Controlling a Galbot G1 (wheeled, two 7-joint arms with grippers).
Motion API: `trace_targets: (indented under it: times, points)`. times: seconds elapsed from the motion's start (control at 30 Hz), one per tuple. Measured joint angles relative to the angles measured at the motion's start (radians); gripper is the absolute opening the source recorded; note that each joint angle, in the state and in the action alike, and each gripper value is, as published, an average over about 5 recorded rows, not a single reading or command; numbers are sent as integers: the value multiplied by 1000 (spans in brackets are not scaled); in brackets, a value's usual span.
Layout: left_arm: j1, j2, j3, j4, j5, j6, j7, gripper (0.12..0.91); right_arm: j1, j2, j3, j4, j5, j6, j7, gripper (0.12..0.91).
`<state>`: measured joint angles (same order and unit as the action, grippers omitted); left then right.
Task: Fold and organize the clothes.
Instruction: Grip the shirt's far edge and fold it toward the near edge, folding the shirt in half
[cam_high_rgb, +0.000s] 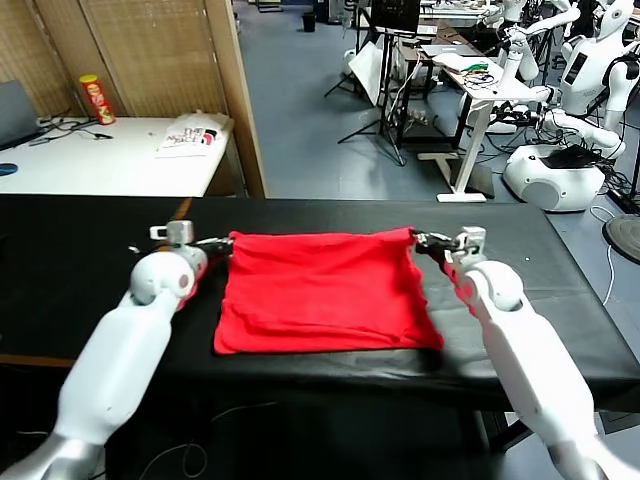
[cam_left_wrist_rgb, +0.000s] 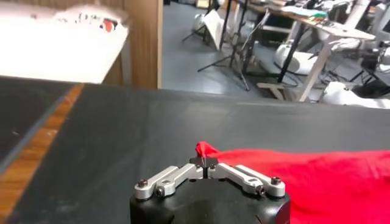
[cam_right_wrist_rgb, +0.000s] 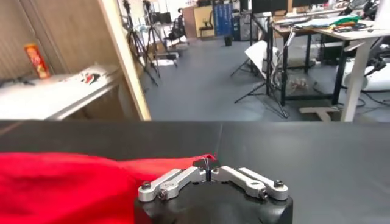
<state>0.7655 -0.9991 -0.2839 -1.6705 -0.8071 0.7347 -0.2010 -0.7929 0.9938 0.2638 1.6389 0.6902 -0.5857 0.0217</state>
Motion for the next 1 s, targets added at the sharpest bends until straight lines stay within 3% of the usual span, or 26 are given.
trace_targets:
  times: [0.33, 0.8, 0.9, 1.0]
  points:
    - [180, 87, -44, -185, -13, 2, -23, 126, -104, -80, 22, 135, -22, -79, 9, 123]
    - [356, 97, -86, -323, 34, 2, -29, 126, -211, -111, 38, 243, -26, -151, 40, 131]
    - [375, 91, -89, -337, 34, 2, -48, 127, -229, -120, 50, 265, -21, -151, 42, 206]
    - [391, 90, -96, -353, 30, 2, -61, 168, -245, -125, 63, 288, -11, -151, 45, 360]
